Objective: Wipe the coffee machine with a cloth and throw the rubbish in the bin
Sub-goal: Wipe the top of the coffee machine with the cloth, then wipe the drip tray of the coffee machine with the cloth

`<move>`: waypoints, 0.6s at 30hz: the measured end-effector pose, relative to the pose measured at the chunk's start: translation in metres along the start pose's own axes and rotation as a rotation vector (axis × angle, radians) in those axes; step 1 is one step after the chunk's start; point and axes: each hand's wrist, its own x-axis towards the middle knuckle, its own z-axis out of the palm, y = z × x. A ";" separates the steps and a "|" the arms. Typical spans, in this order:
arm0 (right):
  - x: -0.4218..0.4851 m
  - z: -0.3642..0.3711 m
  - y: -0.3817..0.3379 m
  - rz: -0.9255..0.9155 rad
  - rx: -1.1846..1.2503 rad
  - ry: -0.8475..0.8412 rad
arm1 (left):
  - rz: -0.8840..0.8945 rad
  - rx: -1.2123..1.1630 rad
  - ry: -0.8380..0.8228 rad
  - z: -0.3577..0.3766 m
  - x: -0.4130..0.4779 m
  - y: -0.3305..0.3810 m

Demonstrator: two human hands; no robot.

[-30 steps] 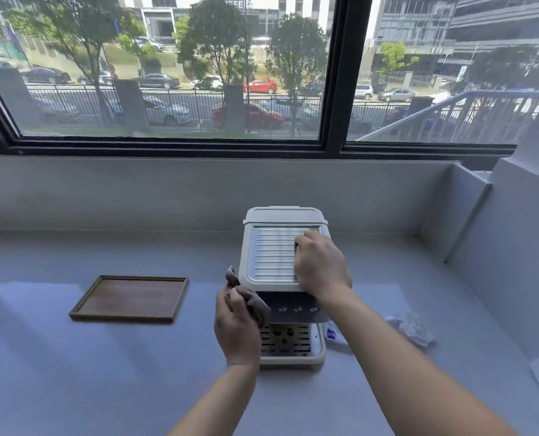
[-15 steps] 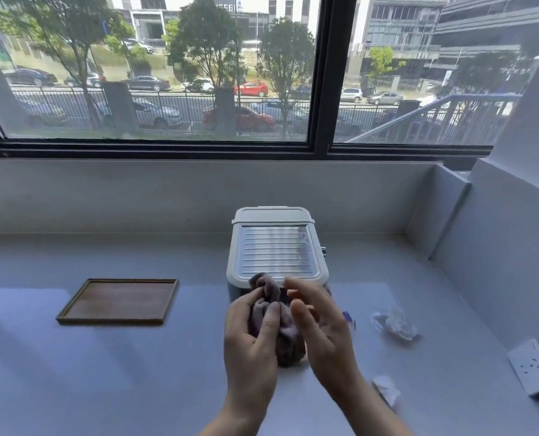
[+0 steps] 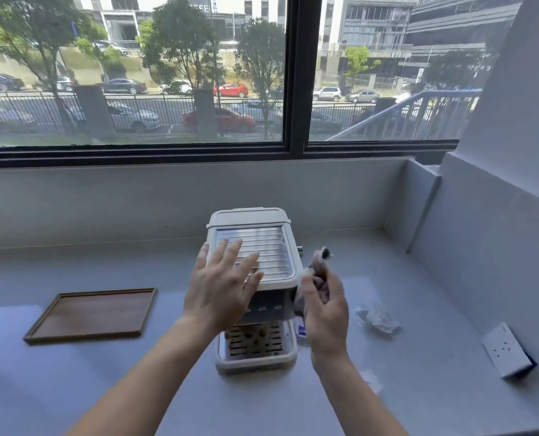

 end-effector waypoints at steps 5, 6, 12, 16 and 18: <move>0.041 0.002 0.013 0.019 -0.113 -0.158 | -0.050 -0.007 0.059 0.015 0.001 -0.001; 0.055 0.002 0.011 0.092 -0.131 -0.194 | -0.050 -0.004 0.081 0.017 0.002 -0.001; 0.123 0.030 0.015 -0.151 -0.853 -0.271 | -0.031 -0.026 0.118 0.023 0.003 -0.004; 0.172 0.060 0.017 -0.067 -1.018 -0.309 | -0.024 -0.047 0.185 0.029 0.004 -0.005; 0.191 0.072 0.019 -0.005 -0.980 -0.321 | -0.021 -0.058 0.217 0.030 0.004 -0.005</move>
